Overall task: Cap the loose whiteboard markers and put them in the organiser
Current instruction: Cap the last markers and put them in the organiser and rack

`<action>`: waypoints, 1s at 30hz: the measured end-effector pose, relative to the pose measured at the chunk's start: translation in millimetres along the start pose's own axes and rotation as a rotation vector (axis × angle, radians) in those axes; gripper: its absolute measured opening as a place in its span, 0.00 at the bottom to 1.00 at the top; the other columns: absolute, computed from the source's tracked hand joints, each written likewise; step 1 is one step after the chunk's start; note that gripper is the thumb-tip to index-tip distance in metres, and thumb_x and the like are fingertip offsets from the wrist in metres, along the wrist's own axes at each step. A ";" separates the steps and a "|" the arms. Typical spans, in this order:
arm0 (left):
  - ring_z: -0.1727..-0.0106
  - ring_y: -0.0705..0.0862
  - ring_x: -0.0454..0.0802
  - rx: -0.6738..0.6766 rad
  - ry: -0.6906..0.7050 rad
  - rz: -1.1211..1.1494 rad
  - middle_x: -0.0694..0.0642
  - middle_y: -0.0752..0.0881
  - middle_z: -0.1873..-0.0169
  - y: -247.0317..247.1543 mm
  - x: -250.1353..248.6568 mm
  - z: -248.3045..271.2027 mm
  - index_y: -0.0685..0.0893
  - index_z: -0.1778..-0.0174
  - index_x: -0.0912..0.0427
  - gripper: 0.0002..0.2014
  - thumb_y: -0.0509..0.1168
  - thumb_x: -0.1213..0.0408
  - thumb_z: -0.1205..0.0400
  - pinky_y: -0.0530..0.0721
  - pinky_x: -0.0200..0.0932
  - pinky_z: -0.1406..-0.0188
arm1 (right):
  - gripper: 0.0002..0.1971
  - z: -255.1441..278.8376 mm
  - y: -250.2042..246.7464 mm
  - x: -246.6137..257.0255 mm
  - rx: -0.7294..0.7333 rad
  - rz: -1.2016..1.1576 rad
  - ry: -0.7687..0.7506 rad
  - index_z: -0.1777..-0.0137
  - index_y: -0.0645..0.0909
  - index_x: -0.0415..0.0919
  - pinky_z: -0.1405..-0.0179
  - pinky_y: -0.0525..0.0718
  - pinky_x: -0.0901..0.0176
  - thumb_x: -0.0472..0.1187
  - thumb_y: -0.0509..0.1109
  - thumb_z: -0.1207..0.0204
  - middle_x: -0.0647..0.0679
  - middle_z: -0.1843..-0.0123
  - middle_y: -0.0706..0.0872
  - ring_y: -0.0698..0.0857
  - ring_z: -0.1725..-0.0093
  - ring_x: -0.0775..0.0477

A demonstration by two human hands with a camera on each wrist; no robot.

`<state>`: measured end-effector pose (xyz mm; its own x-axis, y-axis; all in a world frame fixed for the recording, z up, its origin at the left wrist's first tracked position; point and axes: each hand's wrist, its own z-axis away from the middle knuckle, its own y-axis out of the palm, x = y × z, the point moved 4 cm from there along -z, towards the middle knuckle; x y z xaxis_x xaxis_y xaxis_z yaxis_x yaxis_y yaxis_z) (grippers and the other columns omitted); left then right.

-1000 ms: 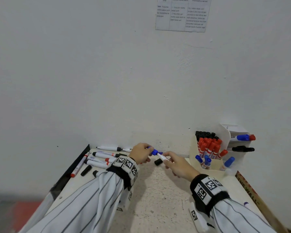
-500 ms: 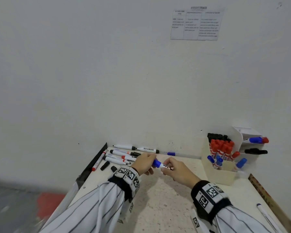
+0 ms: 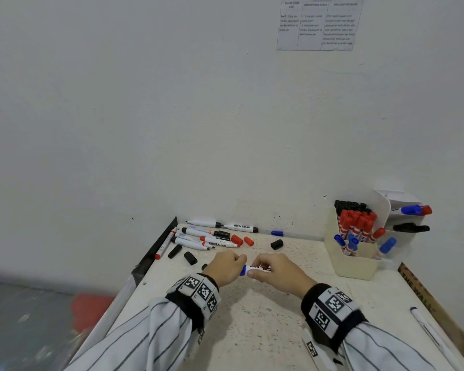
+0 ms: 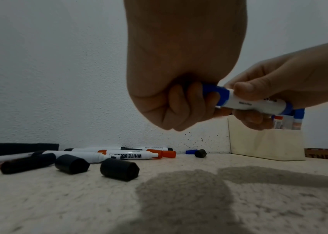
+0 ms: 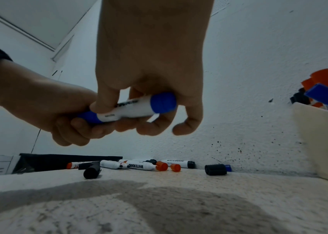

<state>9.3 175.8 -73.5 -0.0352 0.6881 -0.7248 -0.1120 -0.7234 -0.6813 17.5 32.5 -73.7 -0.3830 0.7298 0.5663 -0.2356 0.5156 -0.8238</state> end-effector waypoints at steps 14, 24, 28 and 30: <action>0.58 0.74 0.50 -0.012 0.034 -0.091 0.62 0.81 0.63 10.1 -10.8 22.4 0.71 0.69 0.58 0.20 0.47 0.59 0.12 0.77 0.46 0.50 | 0.10 22.5 -0.7 2.3 -0.046 -0.104 -0.091 0.56 0.82 0.47 0.57 0.80 0.52 0.52 0.73 0.28 0.51 0.60 0.85 0.82 0.59 0.48; 0.58 0.74 0.53 -0.059 0.073 -0.077 0.50 0.72 0.73 14.5 -17.8 28.0 0.69 0.71 0.56 0.20 0.46 0.60 0.12 0.77 0.46 0.48 | 0.11 35.1 -8.5 7.3 -0.156 0.102 -0.163 0.53 0.82 0.48 0.66 0.71 0.63 0.55 0.71 0.26 0.59 0.66 0.82 0.78 0.65 0.59; 0.66 0.78 0.55 -0.129 0.153 -0.037 0.57 0.78 0.73 13.8 -24.8 30.9 0.68 0.75 0.56 0.22 0.46 0.62 0.12 0.78 0.50 0.56 | 0.11 35.5 -12.0 8.5 -0.122 -0.024 -0.159 0.56 0.82 0.46 0.62 0.77 0.59 0.53 0.72 0.27 0.61 0.67 0.81 0.80 0.63 0.56; 0.70 0.75 0.51 -0.154 0.162 -0.029 0.56 0.77 0.75 13.9 -26.0 32.8 0.69 0.76 0.57 0.24 0.46 0.60 0.12 0.77 0.48 0.59 | 0.09 35.2 -14.0 9.2 -0.085 -0.086 -0.159 0.59 0.81 0.47 0.58 0.79 0.55 0.51 0.73 0.27 0.59 0.65 0.82 0.82 0.60 0.52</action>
<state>-23.9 149.7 -60.8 0.1275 0.6997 -0.7029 0.0424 -0.7119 -0.7010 -14.2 16.2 -57.9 -0.5028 0.6043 0.6181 -0.2000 0.6143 -0.7633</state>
